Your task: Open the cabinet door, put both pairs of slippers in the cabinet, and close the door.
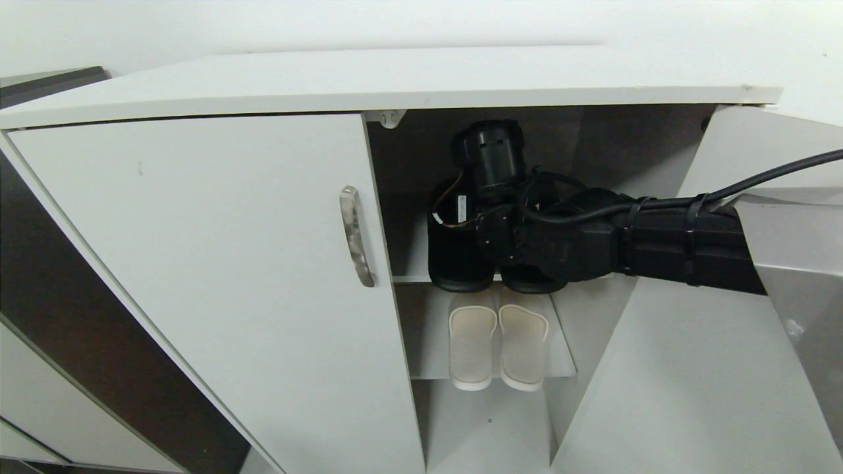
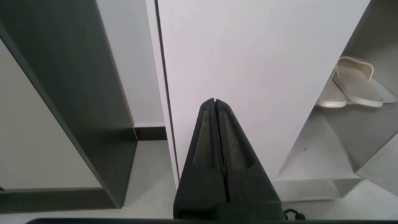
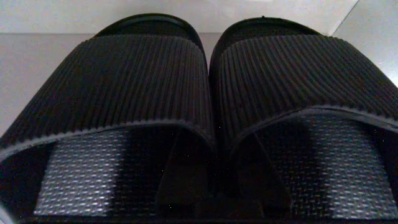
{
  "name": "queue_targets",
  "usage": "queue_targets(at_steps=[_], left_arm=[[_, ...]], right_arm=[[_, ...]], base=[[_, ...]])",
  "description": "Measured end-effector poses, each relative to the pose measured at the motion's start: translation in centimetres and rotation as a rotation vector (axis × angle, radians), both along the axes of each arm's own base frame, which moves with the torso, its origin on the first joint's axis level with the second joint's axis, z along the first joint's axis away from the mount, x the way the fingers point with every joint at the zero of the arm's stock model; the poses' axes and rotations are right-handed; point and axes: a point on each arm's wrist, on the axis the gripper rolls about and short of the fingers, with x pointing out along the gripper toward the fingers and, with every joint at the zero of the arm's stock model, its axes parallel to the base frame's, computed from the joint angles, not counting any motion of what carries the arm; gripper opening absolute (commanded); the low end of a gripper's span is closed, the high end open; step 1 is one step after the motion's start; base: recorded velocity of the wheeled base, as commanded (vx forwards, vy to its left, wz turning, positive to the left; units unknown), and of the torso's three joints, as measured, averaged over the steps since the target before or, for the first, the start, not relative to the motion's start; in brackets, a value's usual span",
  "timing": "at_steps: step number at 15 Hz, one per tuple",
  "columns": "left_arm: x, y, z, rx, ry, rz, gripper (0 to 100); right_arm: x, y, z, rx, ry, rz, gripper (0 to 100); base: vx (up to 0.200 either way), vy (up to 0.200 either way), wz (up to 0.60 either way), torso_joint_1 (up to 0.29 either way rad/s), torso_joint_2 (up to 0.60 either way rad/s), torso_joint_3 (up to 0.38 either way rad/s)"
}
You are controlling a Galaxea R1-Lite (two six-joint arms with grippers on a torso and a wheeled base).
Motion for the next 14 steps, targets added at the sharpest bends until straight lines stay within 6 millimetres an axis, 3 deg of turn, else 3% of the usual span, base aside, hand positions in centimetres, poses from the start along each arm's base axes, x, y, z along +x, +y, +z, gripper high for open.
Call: queue_targets(at_steps=[11, 12, 14], left_arm=[[0.0, 0.0, 0.0, 0.000, 0.000, 0.001, 0], [0.0, 0.0, 0.0, 0.000, 0.000, 0.001, 0], [0.0, 0.0, 0.0, 0.000, 0.000, 0.001, 0]], right_arm=[[0.4, 0.0, -1.2, -0.024, 0.025, -0.006, 0], [0.4, 0.0, -1.2, -0.025, 0.026, -0.006, 100], [0.5, 0.0, -1.4, -0.027, 0.028, -0.007, 100]], base=[[0.000, 0.000, 0.00, 0.000, 0.00, 0.000], [0.000, 0.000, 0.00, 0.000, 0.00, 0.000], [0.000, 0.000, 0.00, 0.000, 0.00, 0.000]])
